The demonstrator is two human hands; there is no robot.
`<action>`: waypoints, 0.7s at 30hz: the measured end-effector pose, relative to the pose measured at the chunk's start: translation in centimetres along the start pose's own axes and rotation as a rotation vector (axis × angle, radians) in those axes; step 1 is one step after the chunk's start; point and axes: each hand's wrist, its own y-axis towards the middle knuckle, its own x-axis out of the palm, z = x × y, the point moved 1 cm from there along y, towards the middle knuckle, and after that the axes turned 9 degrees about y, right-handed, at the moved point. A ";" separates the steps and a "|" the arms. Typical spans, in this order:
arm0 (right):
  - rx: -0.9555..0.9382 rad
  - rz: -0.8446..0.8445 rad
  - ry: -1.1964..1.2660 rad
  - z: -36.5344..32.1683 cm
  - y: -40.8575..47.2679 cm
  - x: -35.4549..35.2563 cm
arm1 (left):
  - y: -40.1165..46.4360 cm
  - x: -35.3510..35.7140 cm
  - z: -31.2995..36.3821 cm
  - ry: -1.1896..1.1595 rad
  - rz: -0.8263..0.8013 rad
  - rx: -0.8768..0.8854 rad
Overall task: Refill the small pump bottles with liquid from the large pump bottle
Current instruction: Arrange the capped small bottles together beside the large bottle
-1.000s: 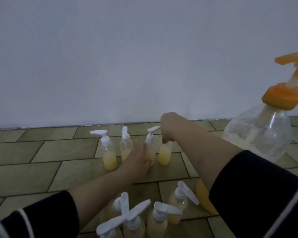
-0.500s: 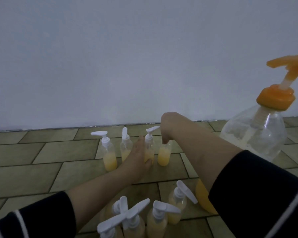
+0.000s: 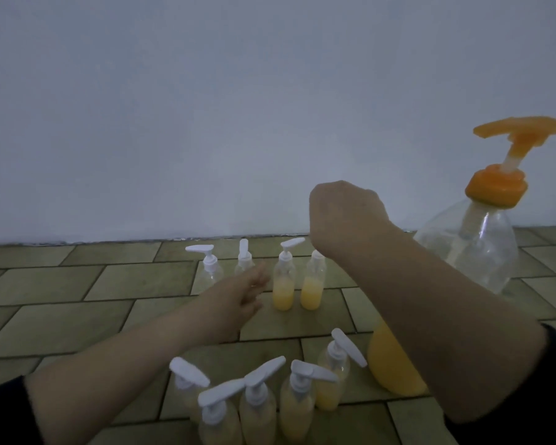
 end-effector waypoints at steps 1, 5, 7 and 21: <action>-0.024 0.024 0.004 0.0 -0.7 -0.3 | -0.6 -0.6 -0.1 -0.052 -0.011 -0.002; -0.119 0.102 0.045 -0.2 -2.8 -0.8 | -2.3 -2.6 -0.7 -0.331 -0.107 -0.079; -0.159 0.099 0.093 -0.4 -3.7 -0.8 | -3.3 -3.3 -0.8 -0.401 -0.128 -0.102; -0.169 -0.658 0.791 -1.5 -16.3 10.8 | -15.6 4.4 -7.2 -0.855 0.153 -0.165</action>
